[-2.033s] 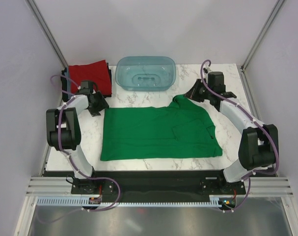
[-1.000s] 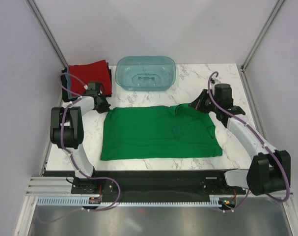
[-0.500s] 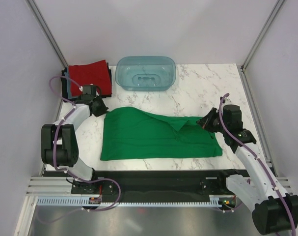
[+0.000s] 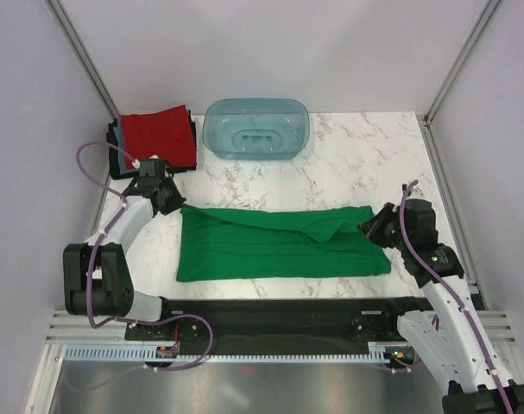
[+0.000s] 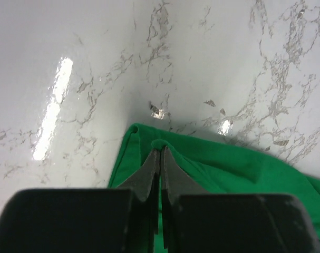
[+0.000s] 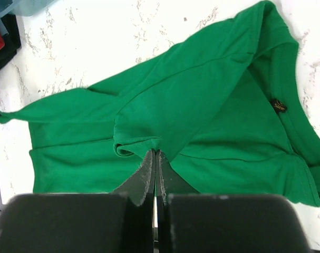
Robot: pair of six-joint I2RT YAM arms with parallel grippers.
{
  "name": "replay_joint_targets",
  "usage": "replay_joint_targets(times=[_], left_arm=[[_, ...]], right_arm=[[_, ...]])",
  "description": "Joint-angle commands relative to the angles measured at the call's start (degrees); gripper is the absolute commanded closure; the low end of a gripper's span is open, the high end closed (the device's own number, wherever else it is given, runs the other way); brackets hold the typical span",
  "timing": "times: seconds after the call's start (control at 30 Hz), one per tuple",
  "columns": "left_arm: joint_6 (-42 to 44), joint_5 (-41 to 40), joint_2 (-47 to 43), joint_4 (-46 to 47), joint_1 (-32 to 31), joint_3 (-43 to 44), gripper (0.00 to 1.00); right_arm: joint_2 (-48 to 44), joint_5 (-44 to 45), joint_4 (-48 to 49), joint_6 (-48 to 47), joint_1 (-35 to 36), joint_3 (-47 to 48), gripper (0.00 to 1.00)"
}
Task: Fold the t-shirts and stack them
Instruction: Fold the tshirt
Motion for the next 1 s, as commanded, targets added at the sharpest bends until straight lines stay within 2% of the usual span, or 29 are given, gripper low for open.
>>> replay_joint_targets(times=[0.0, 0.27, 0.57, 0.6, 0.63, 0.67, 0.7, 0.73, 0.77, 0.8, 0.9, 0.97], left_arm=[[1.07, -2.20, -3.15, -0.94, 0.12, -1.33, 0.98], [-1.74, -2.02, -8.95, -2.00, 0.12, -6.08, 0.98], [-5.79, -3.16, -19.41, -3.75, 0.12, -12.76, 0.98], [-6.40, -3.42, -20.11, -4.19, 0.12, -13.20, 0.95], [-7.62, -4.03, -21.43, -5.76, 0.12, -13.72, 0.80], [-8.42, -4.56, -22.05, -6.74, 0.12, -13.99, 0.70], [-9.12, -5.26, -22.66, -7.62, 0.12, -14.17, 0.56], [-10.70, -5.97, -24.32, -8.67, 0.12, -14.60, 0.35], [-11.23, -7.37, -25.21, -9.55, 0.12, -14.96, 0.29], [-11.67, -7.99, -26.52, -9.82, 0.12, -15.31, 0.25], [-12.47, -10.28, -31.18, -10.09, 0.12, -15.93, 0.24], [-12.65, -10.46, -33.99, -9.48, 0.12, -15.66, 0.25]], right_arm=[[-2.35, 3.37, -3.81, 1.57, -0.14, 0.26, 1.00], [-5.78, 7.33, -8.47, 2.80, -0.14, 0.78, 1.00], [-9.12, 13.12, -15.41, 5.08, -0.05, 2.55, 1.00], [-9.55, 13.48, -15.86, 5.35, -0.05, 2.28, 0.94], [-9.73, 13.57, -16.21, 5.87, -0.14, 2.10, 0.86], [-10.34, 13.74, -17.08, 6.05, -0.14, 1.67, 0.59], [-10.78, 14.35, -17.61, 6.40, -0.14, 1.49, 0.38], [-11.14, 14.97, -18.14, 7.19, -0.23, 1.40, 0.24], [-11.58, 15.50, -19.54, 7.37, -0.14, 1.66, 0.15], [-12.28, 16.90, -19.99, 7.55, -0.14, 1.92, 0.08], [-11.76, 17.53, -20.17, 7.11, -0.05, 3.68, 0.06], [-10.45, 14.82, -17.64, 5.97, -0.14, 4.12, 0.08]])
